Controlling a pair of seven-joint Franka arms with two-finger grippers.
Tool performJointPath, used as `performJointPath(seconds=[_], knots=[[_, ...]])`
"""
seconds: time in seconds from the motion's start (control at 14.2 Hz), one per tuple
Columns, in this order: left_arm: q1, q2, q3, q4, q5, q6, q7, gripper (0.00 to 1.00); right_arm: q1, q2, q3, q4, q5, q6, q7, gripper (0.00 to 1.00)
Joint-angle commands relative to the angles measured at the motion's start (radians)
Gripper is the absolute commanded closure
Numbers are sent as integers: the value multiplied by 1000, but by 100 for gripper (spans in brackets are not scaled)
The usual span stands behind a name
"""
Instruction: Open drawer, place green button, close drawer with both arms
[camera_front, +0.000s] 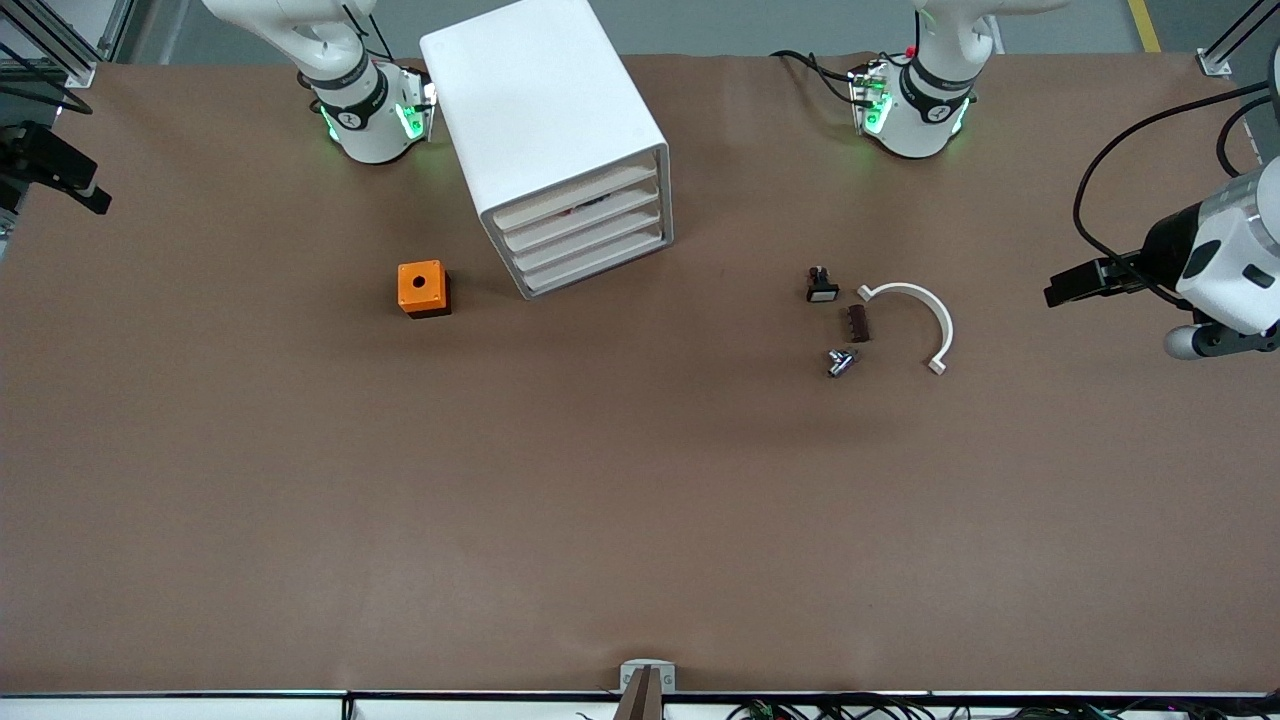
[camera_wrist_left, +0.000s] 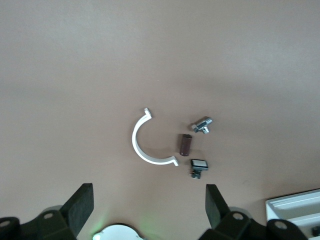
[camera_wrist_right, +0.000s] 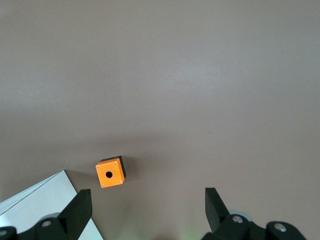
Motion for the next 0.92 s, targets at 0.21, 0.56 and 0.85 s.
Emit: performJointPath(seconds=[0.21, 0.56, 0.85], knots=[[-29, -264, 52, -376, 20, 258, 81, 1, -23, -24, 18, -21, 17, 8, -17, 0], [-6, -292, 44, -353, 20, 275, 135, 1, -26, -24, 16, -22, 17, 1, -65, 0], [20, -266, 9, -288, 23, 267, 139, 1, -26, -24, 16, -22, 17, -2, -65, 0]])
